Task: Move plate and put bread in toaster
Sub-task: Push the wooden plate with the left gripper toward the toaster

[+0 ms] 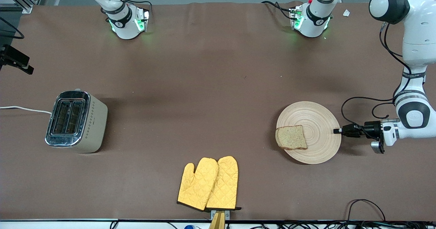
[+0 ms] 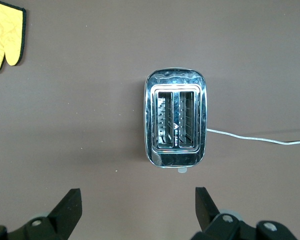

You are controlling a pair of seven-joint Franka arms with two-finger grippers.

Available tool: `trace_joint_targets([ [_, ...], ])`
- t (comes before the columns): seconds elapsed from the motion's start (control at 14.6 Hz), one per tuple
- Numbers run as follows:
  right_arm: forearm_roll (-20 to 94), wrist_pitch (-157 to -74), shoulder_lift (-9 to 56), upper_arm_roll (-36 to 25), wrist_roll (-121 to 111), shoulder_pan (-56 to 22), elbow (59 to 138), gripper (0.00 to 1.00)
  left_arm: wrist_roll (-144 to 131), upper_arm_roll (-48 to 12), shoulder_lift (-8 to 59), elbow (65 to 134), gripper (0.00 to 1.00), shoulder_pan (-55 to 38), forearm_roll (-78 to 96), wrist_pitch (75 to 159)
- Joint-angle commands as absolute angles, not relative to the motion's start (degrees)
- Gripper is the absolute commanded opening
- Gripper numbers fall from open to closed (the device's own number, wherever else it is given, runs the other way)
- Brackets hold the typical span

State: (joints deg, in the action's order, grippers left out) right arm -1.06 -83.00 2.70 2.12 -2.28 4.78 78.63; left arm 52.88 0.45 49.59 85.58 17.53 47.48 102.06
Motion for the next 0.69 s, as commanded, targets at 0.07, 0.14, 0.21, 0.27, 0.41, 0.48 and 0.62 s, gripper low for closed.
trace_joint_targets([
  [0.07,-0.5,-82.4,2.8,2.8,-1.8,4.5,78.8,1.0,54.1,-1.2,50.2,84.3,0.12,18.0,48.6,100.5],
  [0.14,-1.2,-81.1,2.6,2.7,-1.5,3.3,79.0,1.0,54.1,-2.0,50.2,84.3,0.09,18.3,48.6,100.2],
  [0.21,-1.1,-80.5,2.6,2.6,-1.5,3.3,79.4,1.0,54.1,-2.2,50.1,84.2,0.05,18.2,48.6,100.2],
  [0.27,-0.9,-80.8,2.8,2.6,-1.6,3.4,79.4,1.0,54.1,-2.8,50.0,84.2,0.0,18.1,48.6,100.1],
  [0.41,-0.9,-81.1,2.9,2.5,-2.1,3.4,79.6,1.0,54.0,-4.2,49.8,84.2,0.0,18.3,48.5,100.1],
  [0.48,-0.8,-80.9,2.9,2.5,-2.0,3.4,79.6,1.0,54.0,-4.7,49.7,84.1,0.0,18.3,48.5,100.1],
  [0.62,-0.5,-80.9,2.8,2.5,-2.1,3.5,79.6,1.0,53.2,-7.3,49.2,84.1,0.0,18.4,48.5,100.1],
])
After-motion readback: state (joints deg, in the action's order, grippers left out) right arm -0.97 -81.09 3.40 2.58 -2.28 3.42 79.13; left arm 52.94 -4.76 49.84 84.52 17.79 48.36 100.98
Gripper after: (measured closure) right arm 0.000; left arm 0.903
